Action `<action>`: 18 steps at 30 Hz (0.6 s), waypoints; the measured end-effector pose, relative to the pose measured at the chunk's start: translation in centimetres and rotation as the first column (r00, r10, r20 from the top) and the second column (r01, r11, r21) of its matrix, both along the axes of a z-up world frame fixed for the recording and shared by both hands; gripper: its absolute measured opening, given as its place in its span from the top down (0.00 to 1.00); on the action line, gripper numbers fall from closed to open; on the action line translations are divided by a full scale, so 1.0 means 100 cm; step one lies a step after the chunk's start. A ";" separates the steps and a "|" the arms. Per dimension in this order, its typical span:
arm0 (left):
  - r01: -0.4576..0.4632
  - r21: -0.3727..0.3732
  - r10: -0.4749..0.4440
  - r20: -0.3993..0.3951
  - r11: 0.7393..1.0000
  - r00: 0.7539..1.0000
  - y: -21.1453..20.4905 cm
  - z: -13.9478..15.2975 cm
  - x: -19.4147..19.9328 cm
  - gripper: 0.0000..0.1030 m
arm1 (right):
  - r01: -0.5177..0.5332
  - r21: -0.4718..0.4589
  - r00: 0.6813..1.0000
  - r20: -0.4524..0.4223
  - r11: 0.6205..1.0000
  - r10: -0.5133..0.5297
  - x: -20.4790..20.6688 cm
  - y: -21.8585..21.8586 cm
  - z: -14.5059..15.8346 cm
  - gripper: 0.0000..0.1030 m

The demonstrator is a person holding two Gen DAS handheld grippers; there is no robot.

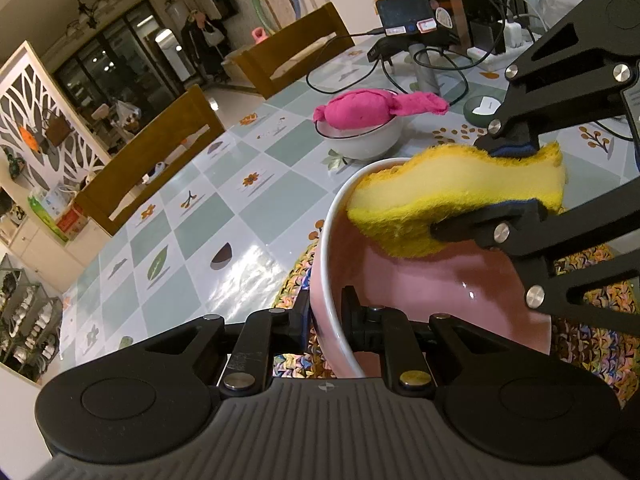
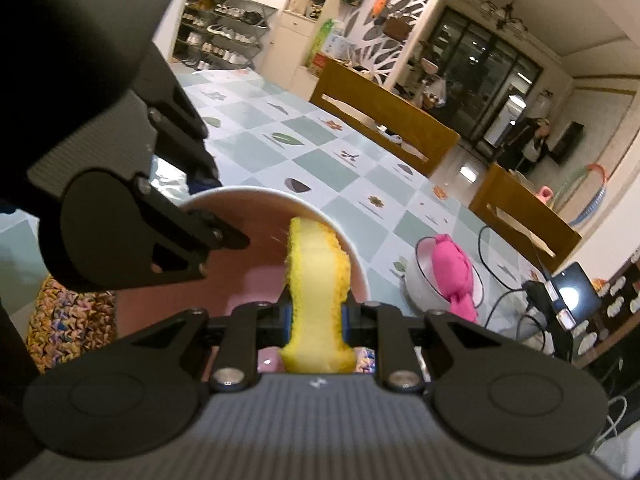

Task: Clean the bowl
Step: 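Lift the sponge up along the bowl wall toward the rim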

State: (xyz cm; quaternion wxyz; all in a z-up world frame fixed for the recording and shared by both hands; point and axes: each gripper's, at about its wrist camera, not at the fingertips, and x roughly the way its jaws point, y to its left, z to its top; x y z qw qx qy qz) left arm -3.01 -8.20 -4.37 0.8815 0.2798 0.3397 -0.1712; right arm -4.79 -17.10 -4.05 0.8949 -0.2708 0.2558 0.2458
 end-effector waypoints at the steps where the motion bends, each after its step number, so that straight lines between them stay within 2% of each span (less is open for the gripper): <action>1: 0.001 0.001 -0.001 0.001 1.000 1.000 0.000 0.000 0.000 0.83 | 0.008 0.001 1.000 0.002 1.000 -0.008 0.000 0.000 0.000 0.79; 12: 0.005 0.008 -0.005 0.006 1.000 1.000 -0.001 -0.001 0.000 0.83 | 0.121 -0.027 0.993 0.014 0.992 -0.120 0.000 -0.001 0.001 0.79; 18: 0.006 0.007 -0.006 0.003 1.000 1.000 -0.001 -0.001 0.000 0.82 | 0.150 -0.053 0.988 -0.021 0.987 -0.151 0.002 -0.008 -0.008 0.80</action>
